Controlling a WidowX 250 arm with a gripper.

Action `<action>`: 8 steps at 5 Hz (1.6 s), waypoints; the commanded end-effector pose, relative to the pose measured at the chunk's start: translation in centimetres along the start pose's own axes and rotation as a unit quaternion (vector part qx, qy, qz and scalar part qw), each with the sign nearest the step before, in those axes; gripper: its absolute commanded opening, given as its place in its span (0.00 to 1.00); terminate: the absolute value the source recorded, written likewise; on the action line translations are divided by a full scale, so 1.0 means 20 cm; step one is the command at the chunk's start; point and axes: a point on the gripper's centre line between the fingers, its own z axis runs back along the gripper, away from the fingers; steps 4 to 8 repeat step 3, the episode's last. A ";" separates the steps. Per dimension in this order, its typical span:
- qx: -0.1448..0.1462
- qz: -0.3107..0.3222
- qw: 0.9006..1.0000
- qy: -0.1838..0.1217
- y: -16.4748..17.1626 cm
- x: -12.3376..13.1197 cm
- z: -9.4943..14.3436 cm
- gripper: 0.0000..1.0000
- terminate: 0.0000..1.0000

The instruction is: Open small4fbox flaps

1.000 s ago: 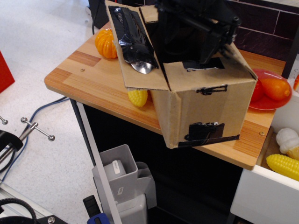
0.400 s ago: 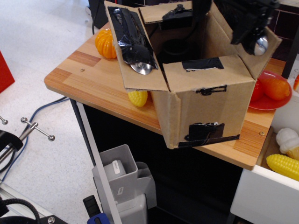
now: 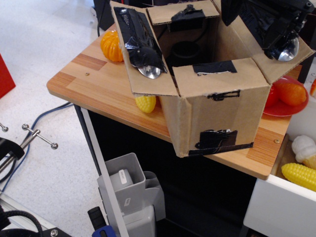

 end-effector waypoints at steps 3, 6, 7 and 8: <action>-0.053 -0.004 0.999 -0.004 -0.09 0.05 -0.01 1.00 1.00; -0.053 -0.004 0.999 -0.004 -0.09 0.05 -0.01 1.00 1.00; -0.053 -0.004 0.999 -0.004 -0.09 0.05 -0.01 1.00 1.00; -0.053 -0.004 0.999 -0.004 -0.09 0.05 -0.01 1.00 1.00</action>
